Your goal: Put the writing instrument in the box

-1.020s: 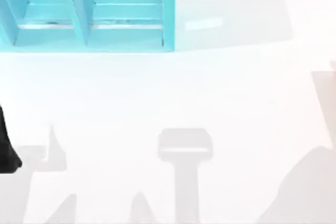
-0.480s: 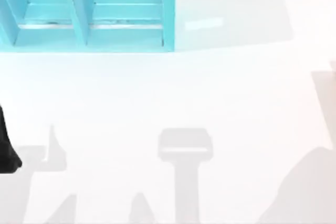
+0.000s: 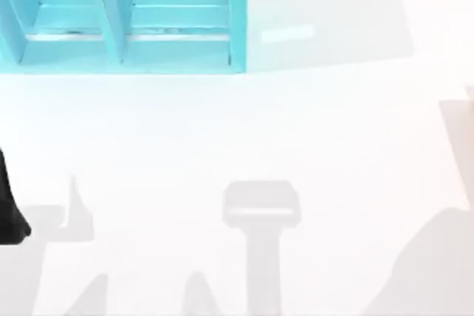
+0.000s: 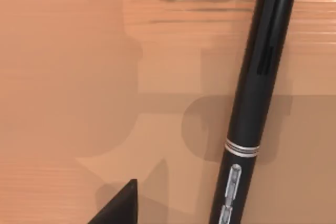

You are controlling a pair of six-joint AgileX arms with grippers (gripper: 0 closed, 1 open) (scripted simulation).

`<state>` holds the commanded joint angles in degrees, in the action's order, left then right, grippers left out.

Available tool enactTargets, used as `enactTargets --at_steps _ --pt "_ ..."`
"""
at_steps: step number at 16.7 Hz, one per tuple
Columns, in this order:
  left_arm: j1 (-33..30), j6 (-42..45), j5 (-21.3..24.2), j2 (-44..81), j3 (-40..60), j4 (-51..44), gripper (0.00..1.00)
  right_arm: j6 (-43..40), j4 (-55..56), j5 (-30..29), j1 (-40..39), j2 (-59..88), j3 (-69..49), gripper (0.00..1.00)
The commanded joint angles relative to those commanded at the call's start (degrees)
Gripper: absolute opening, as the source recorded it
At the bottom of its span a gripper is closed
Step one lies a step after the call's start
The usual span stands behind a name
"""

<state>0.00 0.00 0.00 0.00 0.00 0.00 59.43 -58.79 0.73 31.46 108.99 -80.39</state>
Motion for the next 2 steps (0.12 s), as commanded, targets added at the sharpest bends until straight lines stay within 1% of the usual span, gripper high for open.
enactTargets --at_steps 2 --pt "0.0 0.0 0.0 0.0 0.0 0.0 1.0 0.0 0.0 0.0 0.0 0.0 0.0 1.0"
